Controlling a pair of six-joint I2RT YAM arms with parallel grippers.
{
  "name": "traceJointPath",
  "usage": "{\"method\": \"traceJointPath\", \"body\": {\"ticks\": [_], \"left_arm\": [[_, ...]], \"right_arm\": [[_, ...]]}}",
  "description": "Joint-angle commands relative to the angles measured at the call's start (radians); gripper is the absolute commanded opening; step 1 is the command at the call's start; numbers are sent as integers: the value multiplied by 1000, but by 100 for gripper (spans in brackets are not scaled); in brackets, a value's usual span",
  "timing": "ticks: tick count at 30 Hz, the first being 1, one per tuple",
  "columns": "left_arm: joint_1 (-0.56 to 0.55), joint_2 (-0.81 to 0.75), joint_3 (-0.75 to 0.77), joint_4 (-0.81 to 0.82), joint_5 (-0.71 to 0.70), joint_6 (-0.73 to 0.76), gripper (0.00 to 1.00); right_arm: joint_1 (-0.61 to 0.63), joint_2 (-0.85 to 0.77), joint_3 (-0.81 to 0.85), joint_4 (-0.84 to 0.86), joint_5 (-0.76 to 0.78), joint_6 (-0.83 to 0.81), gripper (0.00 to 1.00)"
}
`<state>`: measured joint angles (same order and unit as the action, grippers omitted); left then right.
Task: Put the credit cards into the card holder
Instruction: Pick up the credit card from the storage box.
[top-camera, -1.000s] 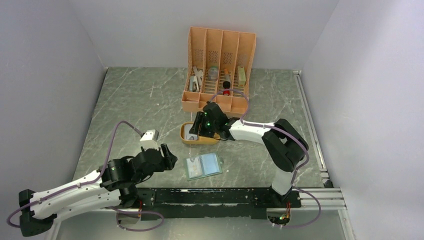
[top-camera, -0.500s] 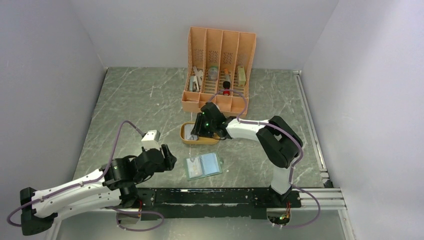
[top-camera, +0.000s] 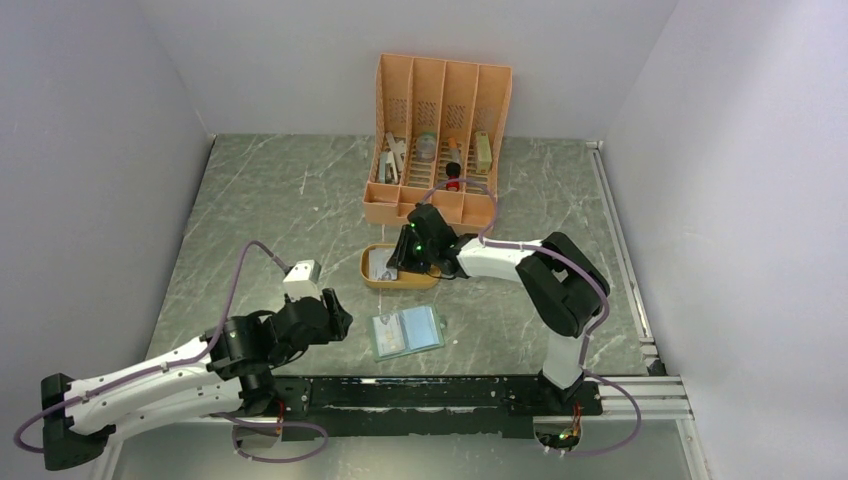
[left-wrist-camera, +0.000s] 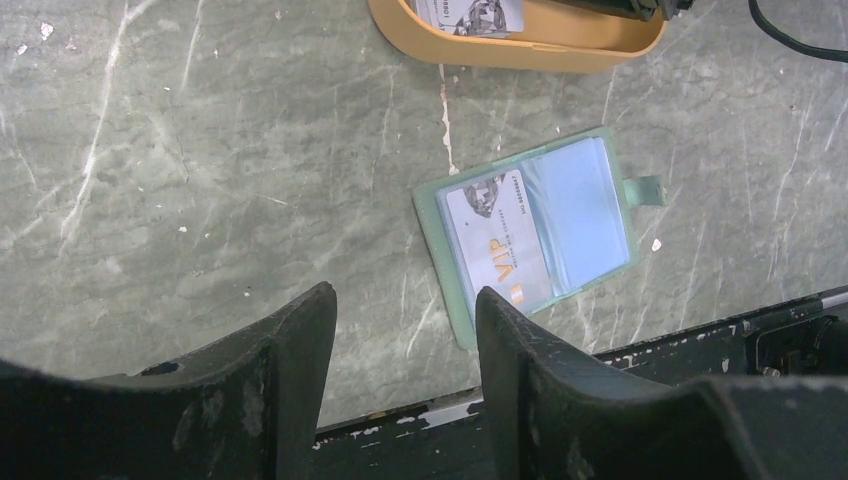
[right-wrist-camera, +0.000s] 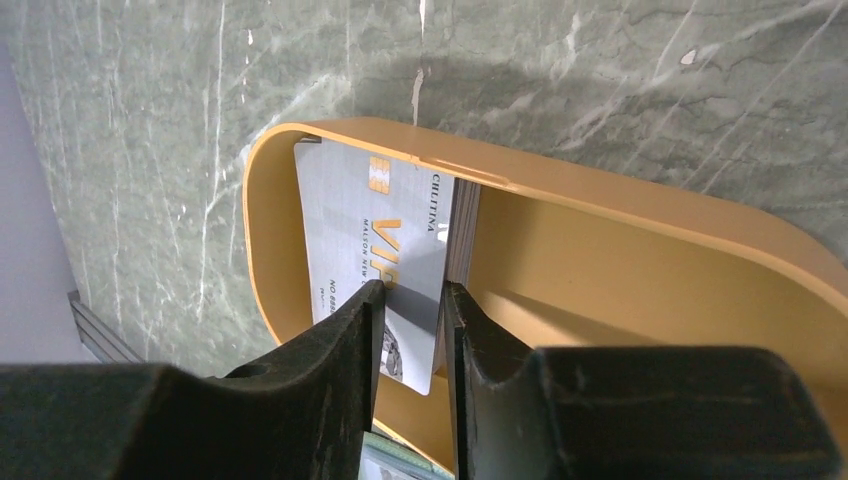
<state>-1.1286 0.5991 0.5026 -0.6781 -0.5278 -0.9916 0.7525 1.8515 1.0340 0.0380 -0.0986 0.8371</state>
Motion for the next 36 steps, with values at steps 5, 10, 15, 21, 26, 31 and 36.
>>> {"method": "traceJointPath", "body": {"ticks": [5,10,15,21,26,31,36], "left_arm": [[-5,9,13,8,-17,-4,58],[-5,14,13,14,-16,-3,57],[-5,21,10,21,-11,-4,57],[-5,20,10,19,-11,-4,57],[-6,19,10,20,-11,-5,57],[-6,18,2,24,-6,-8,57],[-5,19,1,30,-6,-6,57]], "right_arm": [[-20,-33,-42,0,6,-6,28],[-27,-38,-52,6,-7,-9,26],[-28,-33,-52,17,-26,-2,41],[-27,-6,-29,7,-48,-6,49],[-28,10,-29,17,-71,-1,44],[-34,-3,-51,19,-65,6,35],[-52,-36,-96,38,-64,17,29]]}}
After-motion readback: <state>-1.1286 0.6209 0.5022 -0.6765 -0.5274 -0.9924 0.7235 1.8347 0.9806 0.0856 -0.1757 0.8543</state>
